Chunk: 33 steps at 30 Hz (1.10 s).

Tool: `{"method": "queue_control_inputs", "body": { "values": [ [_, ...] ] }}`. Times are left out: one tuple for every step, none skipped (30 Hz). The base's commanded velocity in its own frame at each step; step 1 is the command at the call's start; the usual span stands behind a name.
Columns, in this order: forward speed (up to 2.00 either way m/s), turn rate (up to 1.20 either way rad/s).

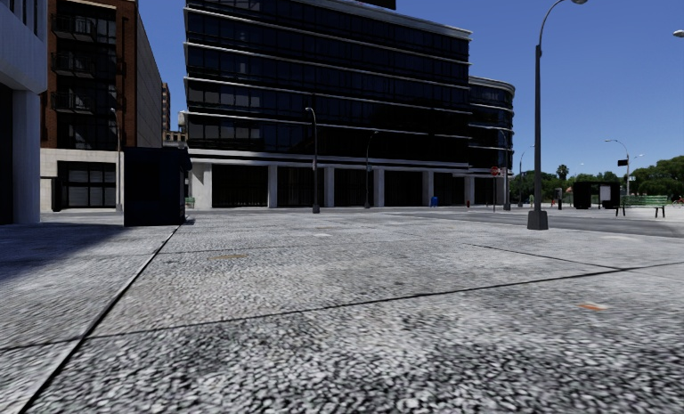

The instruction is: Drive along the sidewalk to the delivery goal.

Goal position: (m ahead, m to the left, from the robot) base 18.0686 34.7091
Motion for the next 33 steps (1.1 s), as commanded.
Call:
{"method": "queue_control_inputs", "body": {
  "values": [
    [0.0, 0.0],
    [0.0, 0.0],
    [0.0, 0.0],
    [0.0, 0.0],
    [0.0, 0.0],
    [0.0, 0.0],
    [0.0, 0.0],
    [0.0, 0.0],
    [0.0, 0.0],
    [0.0, 0.0],
    [0.0, 0.0],
    [0.0, 0.0],
    [0.0, 0.0],
    [0.0, 0.0],
    [0.0, 0.0],
    [0.0, 0.0],
    [0.0, 0.0],
    [0.0, 0.0],
    [0.0, 0.0],
    [0.0, 0.0],
    [0.0, 0.0],
    [0.0, 0.0],
    [0.0, 0.0],
    [0.0, 0.0],
    [0.0, 0.0],
    [0.0, 0.0],
    [0.0, 0.0],
    [0.0, 0.0],
    [0.0, 0.0],
    [0.0, 0.0],
    [0.49, 0.0],
    [2.0, 0.0],
    [2.0, 0.0]
  ]
}}
